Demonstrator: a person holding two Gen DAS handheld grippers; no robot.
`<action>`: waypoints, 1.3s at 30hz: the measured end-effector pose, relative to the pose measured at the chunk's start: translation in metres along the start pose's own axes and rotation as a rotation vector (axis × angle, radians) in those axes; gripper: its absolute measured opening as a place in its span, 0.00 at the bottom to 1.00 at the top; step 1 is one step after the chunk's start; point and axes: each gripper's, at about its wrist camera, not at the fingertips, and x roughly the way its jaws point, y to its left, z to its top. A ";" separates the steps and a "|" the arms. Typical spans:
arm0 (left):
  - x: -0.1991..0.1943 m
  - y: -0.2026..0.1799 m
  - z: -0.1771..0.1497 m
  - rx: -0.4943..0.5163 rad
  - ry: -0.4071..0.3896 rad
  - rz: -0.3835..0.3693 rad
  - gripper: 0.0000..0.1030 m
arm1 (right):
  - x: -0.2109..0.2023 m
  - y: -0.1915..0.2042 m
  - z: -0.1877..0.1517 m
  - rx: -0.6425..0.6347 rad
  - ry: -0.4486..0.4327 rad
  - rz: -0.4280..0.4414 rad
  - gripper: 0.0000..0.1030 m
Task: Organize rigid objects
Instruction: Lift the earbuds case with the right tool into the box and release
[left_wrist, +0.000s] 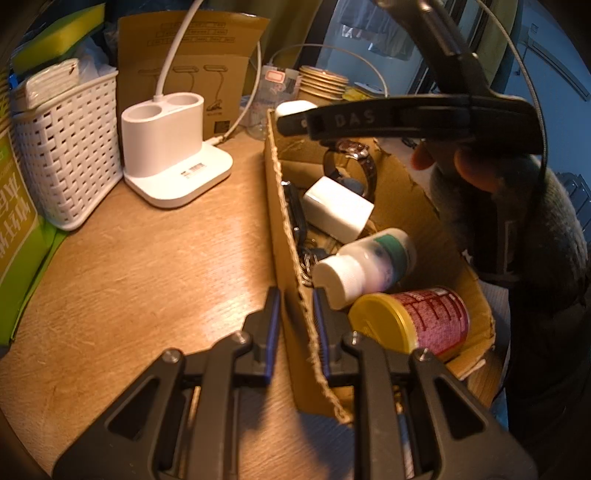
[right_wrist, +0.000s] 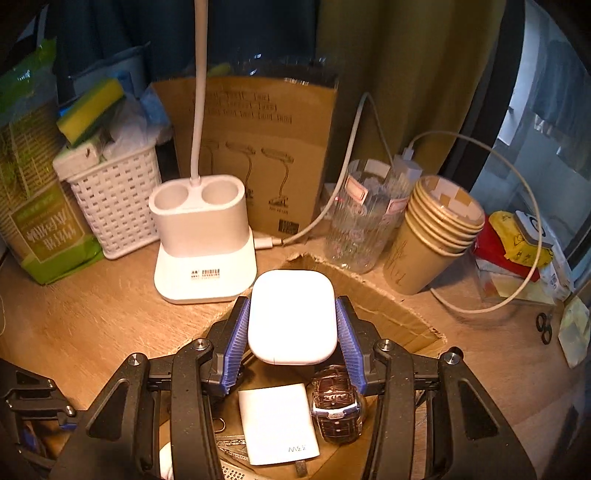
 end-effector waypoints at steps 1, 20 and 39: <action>0.000 0.000 0.000 0.000 0.000 0.000 0.18 | 0.002 0.000 0.000 -0.004 0.011 0.002 0.47; 0.001 -0.001 0.000 0.002 -0.002 0.003 0.18 | 0.021 0.001 -0.003 -0.008 0.113 0.019 0.47; 0.000 -0.001 0.000 -0.005 -0.002 0.005 0.18 | -0.003 -0.008 0.000 0.024 0.003 -0.006 0.47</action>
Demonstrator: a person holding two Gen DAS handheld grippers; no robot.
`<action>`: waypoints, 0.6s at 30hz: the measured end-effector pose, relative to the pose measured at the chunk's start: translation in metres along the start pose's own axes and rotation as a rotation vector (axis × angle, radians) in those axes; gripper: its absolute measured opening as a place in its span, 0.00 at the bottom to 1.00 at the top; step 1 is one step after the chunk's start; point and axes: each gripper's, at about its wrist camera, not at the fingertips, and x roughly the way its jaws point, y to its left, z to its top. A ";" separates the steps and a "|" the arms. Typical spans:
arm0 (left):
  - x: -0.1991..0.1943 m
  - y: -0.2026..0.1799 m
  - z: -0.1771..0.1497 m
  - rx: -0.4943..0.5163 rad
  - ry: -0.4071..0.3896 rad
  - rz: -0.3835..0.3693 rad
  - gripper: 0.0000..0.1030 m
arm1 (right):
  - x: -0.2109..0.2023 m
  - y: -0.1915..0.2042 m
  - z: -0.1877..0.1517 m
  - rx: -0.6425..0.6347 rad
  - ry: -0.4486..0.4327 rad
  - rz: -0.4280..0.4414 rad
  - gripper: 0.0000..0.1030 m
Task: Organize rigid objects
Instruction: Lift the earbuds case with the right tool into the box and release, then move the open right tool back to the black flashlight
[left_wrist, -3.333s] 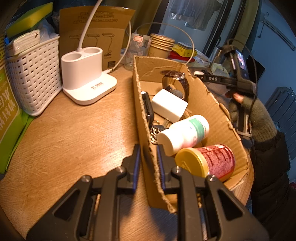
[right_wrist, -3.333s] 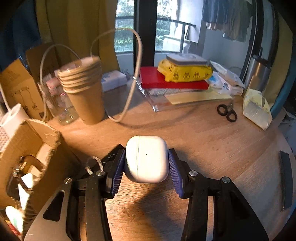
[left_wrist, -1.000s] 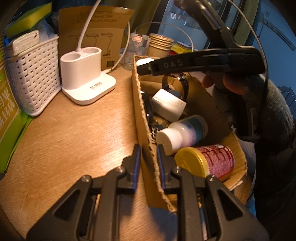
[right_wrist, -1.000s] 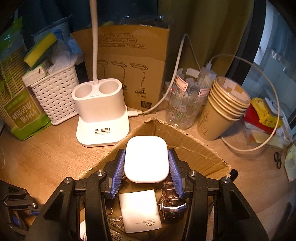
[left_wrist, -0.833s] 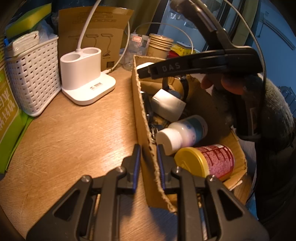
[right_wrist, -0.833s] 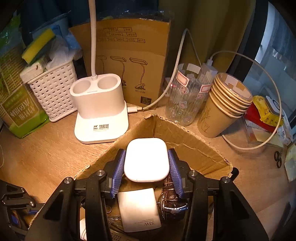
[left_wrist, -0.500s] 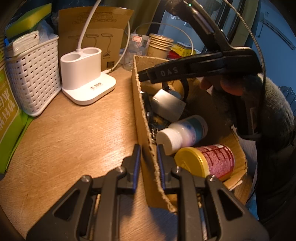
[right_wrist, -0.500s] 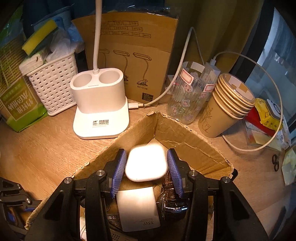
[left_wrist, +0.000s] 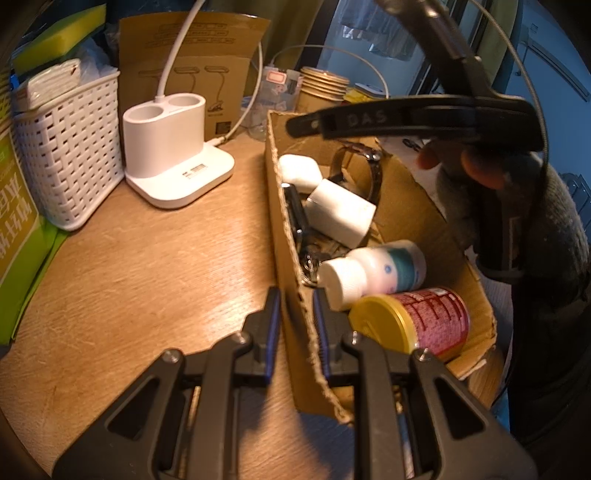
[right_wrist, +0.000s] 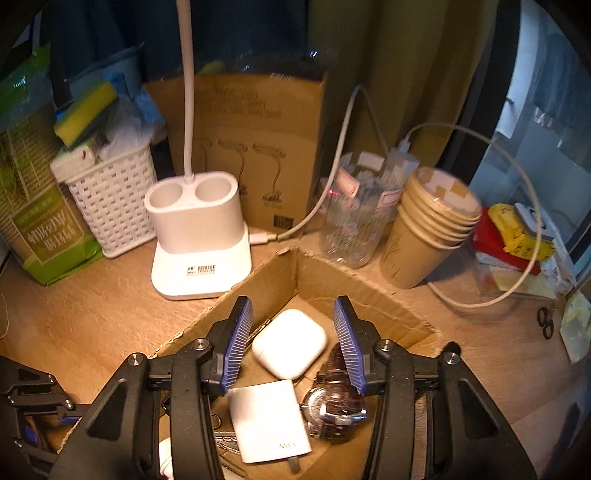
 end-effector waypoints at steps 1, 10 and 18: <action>0.000 0.000 0.000 0.000 0.000 0.000 0.18 | -0.005 -0.002 0.000 0.009 -0.017 -0.005 0.47; 0.000 0.000 0.000 -0.002 0.001 -0.002 0.18 | -0.057 -0.026 -0.009 0.062 -0.133 -0.049 0.47; 0.000 0.000 0.000 -0.002 0.001 -0.002 0.18 | -0.086 -0.057 -0.032 0.115 -0.176 -0.112 0.47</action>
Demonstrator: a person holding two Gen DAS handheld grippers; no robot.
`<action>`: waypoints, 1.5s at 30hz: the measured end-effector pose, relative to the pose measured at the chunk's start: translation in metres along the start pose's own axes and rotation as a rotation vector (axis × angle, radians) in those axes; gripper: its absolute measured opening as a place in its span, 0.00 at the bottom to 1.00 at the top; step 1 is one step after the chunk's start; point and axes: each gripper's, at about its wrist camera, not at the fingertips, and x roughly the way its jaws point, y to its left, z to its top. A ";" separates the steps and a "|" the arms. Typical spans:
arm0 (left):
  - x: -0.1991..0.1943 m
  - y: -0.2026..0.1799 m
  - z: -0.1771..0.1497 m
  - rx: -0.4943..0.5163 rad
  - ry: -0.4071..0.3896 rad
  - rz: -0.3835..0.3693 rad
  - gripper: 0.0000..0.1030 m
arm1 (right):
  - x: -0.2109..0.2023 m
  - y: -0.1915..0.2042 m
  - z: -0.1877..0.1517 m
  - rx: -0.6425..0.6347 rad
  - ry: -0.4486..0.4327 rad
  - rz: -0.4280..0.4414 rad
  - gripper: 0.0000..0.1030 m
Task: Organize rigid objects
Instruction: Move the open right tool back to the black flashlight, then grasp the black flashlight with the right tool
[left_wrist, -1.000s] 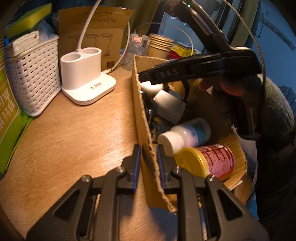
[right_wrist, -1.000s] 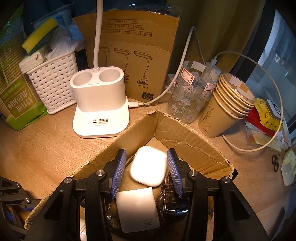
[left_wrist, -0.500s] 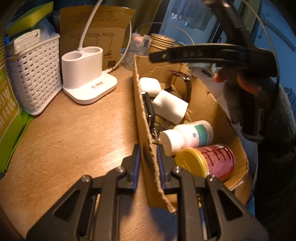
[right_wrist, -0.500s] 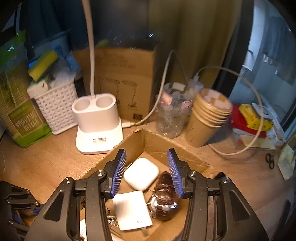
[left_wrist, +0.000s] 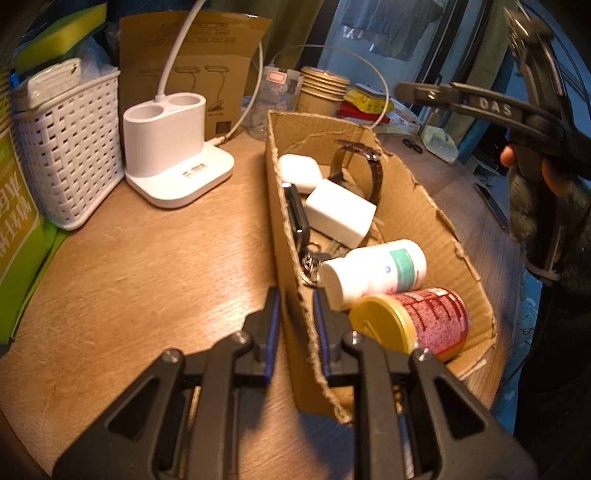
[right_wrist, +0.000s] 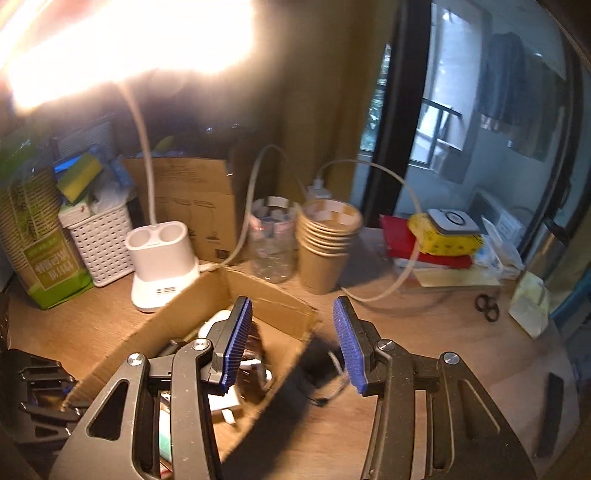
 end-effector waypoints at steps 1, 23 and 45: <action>0.000 0.000 0.000 0.000 0.000 0.000 0.18 | -0.001 -0.005 -0.003 0.013 -0.007 -0.003 0.47; 0.000 0.000 0.000 0.000 -0.001 0.000 0.18 | 0.075 -0.061 -0.057 0.169 0.153 0.001 0.47; -0.001 0.000 -0.001 -0.002 -0.001 -0.001 0.18 | 0.111 -0.057 -0.065 0.191 0.234 -0.043 0.47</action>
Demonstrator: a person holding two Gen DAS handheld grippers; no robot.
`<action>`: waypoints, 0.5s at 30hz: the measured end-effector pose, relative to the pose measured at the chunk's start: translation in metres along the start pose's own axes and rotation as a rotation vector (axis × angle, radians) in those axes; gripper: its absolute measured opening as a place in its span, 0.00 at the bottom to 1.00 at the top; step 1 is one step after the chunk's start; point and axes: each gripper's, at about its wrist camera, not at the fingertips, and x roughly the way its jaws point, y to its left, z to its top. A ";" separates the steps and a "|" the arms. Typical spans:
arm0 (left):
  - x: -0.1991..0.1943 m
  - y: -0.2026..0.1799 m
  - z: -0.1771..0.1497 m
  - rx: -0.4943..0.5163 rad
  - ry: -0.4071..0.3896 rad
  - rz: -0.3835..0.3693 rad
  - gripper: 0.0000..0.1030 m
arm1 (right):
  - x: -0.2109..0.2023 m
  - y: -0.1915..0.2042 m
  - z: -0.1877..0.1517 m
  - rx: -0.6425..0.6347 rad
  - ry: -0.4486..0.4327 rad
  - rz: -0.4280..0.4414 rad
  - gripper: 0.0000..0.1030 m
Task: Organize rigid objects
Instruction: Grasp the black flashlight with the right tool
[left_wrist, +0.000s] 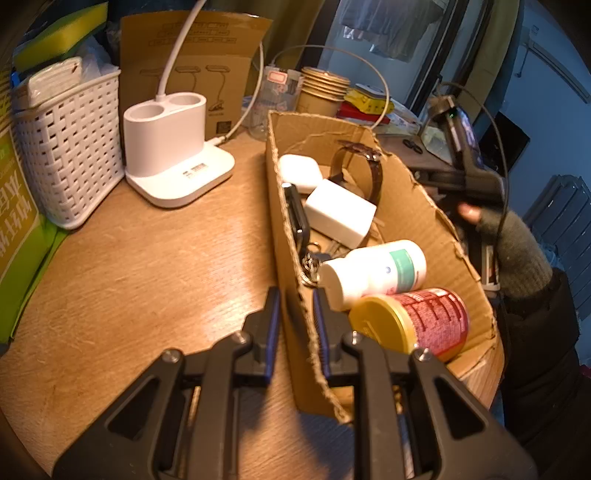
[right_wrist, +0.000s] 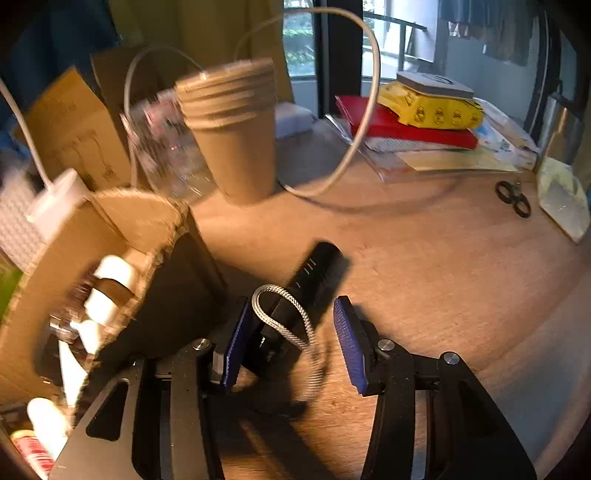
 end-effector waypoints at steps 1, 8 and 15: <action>0.000 0.000 0.000 0.000 0.000 0.000 0.18 | 0.000 0.002 -0.001 -0.013 0.000 -0.016 0.47; 0.000 0.000 0.000 0.000 -0.001 0.001 0.18 | -0.002 0.009 -0.005 -0.042 -0.010 -0.042 0.23; 0.000 0.000 0.000 -0.001 -0.001 0.001 0.18 | -0.010 0.005 -0.012 -0.026 -0.016 -0.023 0.21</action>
